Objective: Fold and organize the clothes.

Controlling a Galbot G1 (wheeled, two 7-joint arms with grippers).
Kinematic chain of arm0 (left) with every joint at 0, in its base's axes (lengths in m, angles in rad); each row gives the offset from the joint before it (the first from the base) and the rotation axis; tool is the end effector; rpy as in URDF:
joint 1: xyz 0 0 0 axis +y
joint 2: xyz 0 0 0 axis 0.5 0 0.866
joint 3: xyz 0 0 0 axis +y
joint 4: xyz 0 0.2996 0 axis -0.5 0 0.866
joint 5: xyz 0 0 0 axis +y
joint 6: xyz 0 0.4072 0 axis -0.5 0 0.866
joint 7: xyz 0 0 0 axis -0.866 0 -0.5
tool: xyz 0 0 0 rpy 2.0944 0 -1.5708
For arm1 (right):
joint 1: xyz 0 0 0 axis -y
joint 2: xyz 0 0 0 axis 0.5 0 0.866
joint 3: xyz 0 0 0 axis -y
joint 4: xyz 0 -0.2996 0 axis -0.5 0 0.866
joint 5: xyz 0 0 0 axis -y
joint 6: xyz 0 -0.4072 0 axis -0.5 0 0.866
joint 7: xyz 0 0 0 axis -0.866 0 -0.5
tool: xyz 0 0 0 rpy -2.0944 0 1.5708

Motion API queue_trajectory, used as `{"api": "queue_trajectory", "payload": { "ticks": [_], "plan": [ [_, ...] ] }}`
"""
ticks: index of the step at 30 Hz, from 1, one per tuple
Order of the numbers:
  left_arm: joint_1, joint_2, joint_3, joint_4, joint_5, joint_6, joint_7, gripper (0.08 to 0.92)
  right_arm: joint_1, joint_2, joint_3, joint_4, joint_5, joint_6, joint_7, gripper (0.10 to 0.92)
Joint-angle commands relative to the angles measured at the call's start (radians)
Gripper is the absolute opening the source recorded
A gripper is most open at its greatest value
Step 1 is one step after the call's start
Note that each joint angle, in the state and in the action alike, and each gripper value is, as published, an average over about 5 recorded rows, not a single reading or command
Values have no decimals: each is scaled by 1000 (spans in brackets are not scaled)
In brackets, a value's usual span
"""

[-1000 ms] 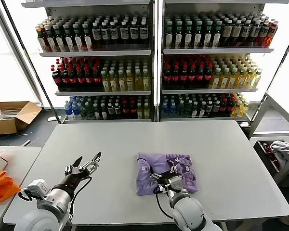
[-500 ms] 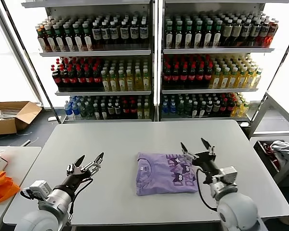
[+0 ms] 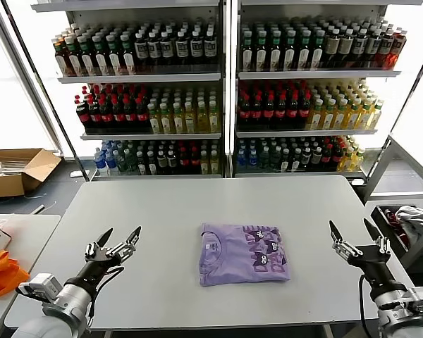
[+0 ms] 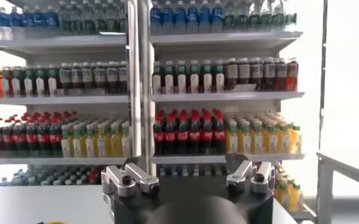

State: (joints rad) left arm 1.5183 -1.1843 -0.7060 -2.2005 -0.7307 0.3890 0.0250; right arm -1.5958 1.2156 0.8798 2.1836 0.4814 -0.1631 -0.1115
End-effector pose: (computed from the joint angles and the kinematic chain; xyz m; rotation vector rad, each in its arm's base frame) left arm 0.2735 0.0778 -0.1762 -0.2841 -2.8787 0.4095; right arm 0.2555 -0.1317 -0.1807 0.0671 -3.1231 0.0008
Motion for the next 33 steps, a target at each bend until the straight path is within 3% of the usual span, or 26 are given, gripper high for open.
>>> {"api": "queue_trajectory", "payload": {
  "ticks": [1,12,25,33],
  "plan": [
    [62,-70,-112,22,108,-57,95,823,-150,92,154,-12,-17,89,-84,823],
    [59,-58,-198,40,106,-61,137,823,-200,127,128,-10,-91,180,-91,823],
    [61,-78,-250,22,156,-56,230,823,-190,162,96,25,-101,152,-92,823],
    [64,-78,-244,21,272,-79,245,823,-196,157,95,13,-107,163,-104,823]
  ]
}}
